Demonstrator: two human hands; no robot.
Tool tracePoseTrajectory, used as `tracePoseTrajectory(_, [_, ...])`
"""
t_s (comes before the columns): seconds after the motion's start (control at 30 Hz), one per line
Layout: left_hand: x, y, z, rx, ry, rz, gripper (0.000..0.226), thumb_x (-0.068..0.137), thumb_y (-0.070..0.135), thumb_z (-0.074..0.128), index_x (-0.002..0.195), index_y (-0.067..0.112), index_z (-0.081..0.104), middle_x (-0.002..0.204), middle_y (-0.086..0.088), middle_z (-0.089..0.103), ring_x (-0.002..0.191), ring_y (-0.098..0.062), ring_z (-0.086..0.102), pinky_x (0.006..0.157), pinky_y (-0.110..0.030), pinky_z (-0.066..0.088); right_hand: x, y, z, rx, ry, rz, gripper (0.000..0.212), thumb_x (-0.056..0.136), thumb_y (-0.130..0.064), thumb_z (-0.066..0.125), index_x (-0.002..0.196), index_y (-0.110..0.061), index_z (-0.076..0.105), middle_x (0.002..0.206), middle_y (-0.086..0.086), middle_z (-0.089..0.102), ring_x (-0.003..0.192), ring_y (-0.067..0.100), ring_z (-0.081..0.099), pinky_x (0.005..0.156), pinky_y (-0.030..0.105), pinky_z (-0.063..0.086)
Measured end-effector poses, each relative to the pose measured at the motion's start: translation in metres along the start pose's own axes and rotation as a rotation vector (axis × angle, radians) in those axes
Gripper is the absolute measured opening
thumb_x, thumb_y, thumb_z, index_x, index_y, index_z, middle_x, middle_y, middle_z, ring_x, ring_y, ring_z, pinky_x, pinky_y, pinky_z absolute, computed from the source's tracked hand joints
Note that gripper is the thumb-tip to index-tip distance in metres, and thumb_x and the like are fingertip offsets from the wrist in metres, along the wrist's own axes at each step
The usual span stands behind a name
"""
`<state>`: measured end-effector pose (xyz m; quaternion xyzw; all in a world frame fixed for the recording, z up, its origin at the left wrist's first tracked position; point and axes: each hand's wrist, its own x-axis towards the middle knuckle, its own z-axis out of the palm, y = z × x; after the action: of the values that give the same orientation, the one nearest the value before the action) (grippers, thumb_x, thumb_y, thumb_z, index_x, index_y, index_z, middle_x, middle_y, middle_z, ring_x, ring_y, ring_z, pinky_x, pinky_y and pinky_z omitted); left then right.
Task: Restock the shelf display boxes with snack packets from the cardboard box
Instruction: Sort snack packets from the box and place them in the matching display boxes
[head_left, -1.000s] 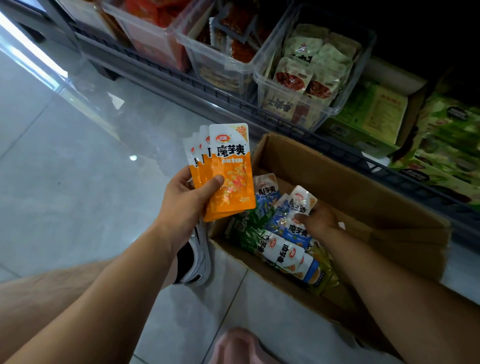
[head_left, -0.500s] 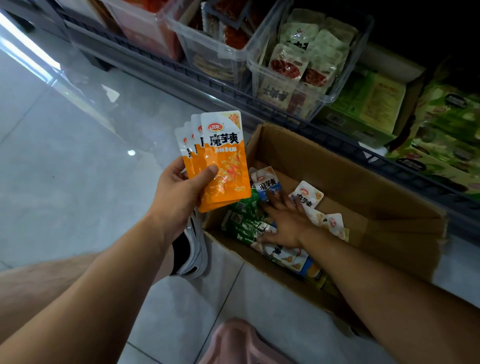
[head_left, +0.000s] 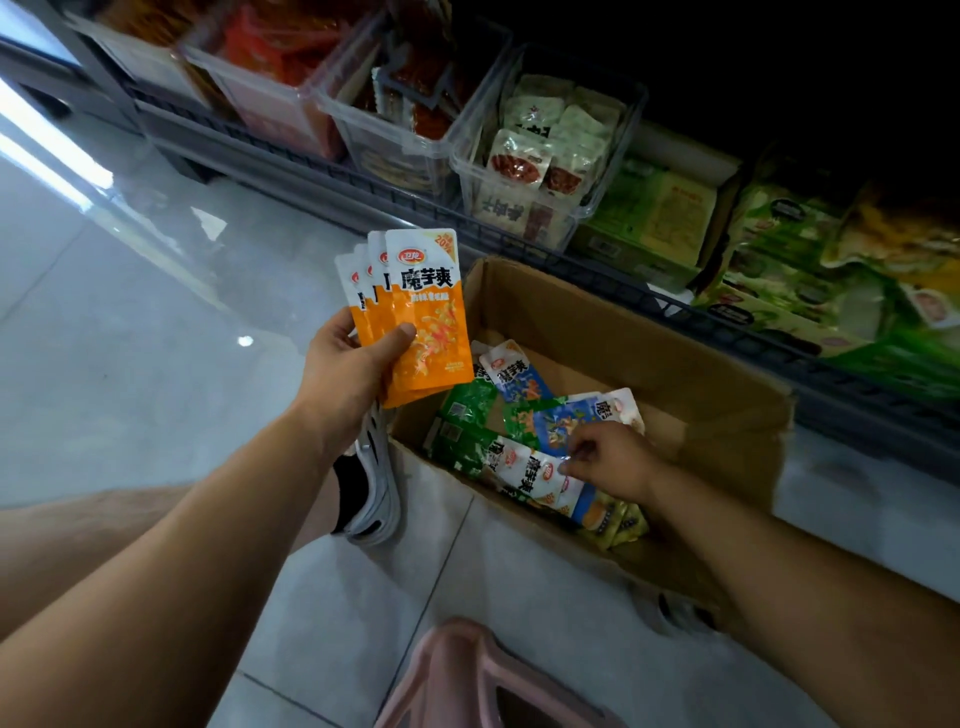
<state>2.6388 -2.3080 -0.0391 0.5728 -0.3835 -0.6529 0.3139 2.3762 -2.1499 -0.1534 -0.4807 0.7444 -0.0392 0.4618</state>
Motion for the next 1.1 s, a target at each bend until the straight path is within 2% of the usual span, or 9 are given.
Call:
tracePoseTrajectory(0.13, [-0.016, -0.008, -0.003, 0.037, -0.002, -0.003, 0.034, 0.093, 0.018, 0.073, 0.124, 0.024, 0.061, 0.115, 0.003, 0.074, 0.097, -0.016, 0.075, 0.064, -0.026, 0.062, -0.011, -0.005, 0.035, 0.007, -0.138, 0.073, 0.030, 0.080, -0.043, 0.082, 0.103, -0.026, 0.073, 0.105, -0.003, 0.069, 0.098, 0.016, 0.064, 0.094, 0.033, 0.053])
tracePoseTrajectory(0.23, [-0.026, -0.019, -0.010, 0.065, -0.012, -0.019, 0.041, 0.092, 0.019, 0.075, 0.130, 0.020, 0.062, 0.117, 0.000, 0.075, 0.098, -0.020, 0.076, 0.067, -0.030, 0.063, -0.010, 0.004, 0.053, 0.103, -0.091, 0.095, 0.015, 0.076, -0.035, 0.086, 0.078, -0.035, 0.071, 0.095, -0.006, 0.070, 0.095, 0.015, 0.064, 0.094, 0.033, 0.052])
tracePoseTrajectory(0.37, [-0.030, -0.022, -0.015, 0.091, -0.024, -0.030, 0.046, 0.091, 0.022, 0.075, 0.135, 0.022, 0.059, 0.119, 0.002, 0.074, 0.095, -0.017, 0.077, 0.066, -0.028, 0.062, -0.006, 0.010, 0.050, 0.127, -0.034, 0.154, 0.030, 0.087, -0.022, 0.077, 0.063, -0.037, 0.066, 0.090, -0.004, 0.069, 0.095, 0.017, 0.063, 0.092, 0.032, 0.051])
tracePoseTrajectory(0.47, [-0.026, -0.020, -0.012, 0.089, -0.028, -0.030, 0.042, 0.092, 0.023, 0.075, 0.131, 0.025, 0.061, 0.119, 0.002, 0.074, 0.096, -0.017, 0.077, 0.068, -0.030, 0.063, 0.001, 0.021, 0.035, 0.224, 0.113, 0.221, 0.025, 0.091, -0.012, 0.071, 0.070, -0.026, 0.071, 0.099, 0.005, 0.073, 0.098, 0.021, 0.065, 0.089, 0.027, 0.048])
tracePoseTrajectory(0.57, [-0.023, -0.016, -0.006, 0.098, -0.039, -0.015, 0.042, 0.092, 0.024, 0.075, 0.132, 0.024, 0.061, 0.117, 0.004, 0.074, 0.095, -0.015, 0.077, 0.067, -0.028, 0.063, 0.005, 0.033, 0.018, 0.328, 0.280, 0.317, 0.010, 0.093, -0.010, 0.068, 0.094, -0.008, 0.077, 0.113, 0.013, 0.073, 0.106, 0.027, 0.065, 0.091, 0.028, 0.048])
tracePoseTrajectory(0.7, [-0.021, -0.010, 0.007, 0.101, -0.076, 0.006, 0.031, 0.093, 0.021, 0.075, 0.121, 0.027, 0.064, 0.112, 0.004, 0.075, 0.089, -0.011, 0.077, 0.065, -0.026, 0.062, -0.002, 0.026, -0.012, 0.346, 0.350, 0.349, 0.017, 0.096, -0.019, 0.065, 0.108, -0.010, 0.074, 0.122, 0.012, 0.069, 0.113, 0.029, 0.063, 0.098, 0.037, 0.051])
tracePoseTrajectory(0.8, [-0.025, -0.005, 0.019, 0.113, -0.127, 0.004, 0.031, 0.093, 0.021, 0.075, 0.121, 0.026, 0.063, 0.111, 0.003, 0.076, 0.087, -0.012, 0.078, 0.065, -0.027, 0.062, -0.019, 0.001, -0.047, 0.498, 0.338, 0.309, 0.009, 0.097, -0.018, 0.064, 0.098, -0.018, 0.072, 0.106, 0.009, 0.073, 0.098, 0.025, 0.069, 0.086, 0.042, 0.057])
tracePoseTrajectory(0.93, [-0.037, 0.009, 0.046, 0.124, -0.256, 0.019, 0.040, 0.093, 0.016, 0.074, 0.130, 0.017, 0.060, 0.116, -0.004, 0.076, 0.098, -0.022, 0.077, 0.076, -0.037, 0.064, -0.059, -0.053, -0.097, 0.674, 0.229, 0.065, 0.015, 0.100, -0.022, 0.060, 0.111, -0.017, 0.068, 0.102, 0.004, 0.074, 0.091, 0.020, 0.072, 0.078, 0.033, 0.060])
tracePoseTrajectory(1.1, [-0.054, 0.026, 0.074, 0.140, -0.412, 0.050, 0.039, 0.093, 0.011, 0.072, 0.131, 0.011, 0.061, 0.116, -0.008, 0.077, 0.104, -0.029, 0.075, 0.091, -0.050, 0.060, -0.097, -0.082, -0.122, 0.486, 0.204, -0.047, 0.013, 0.100, -0.020, 0.060, 0.111, -0.018, 0.065, 0.100, 0.004, 0.072, 0.084, 0.014, 0.071, 0.066, 0.025, 0.058])
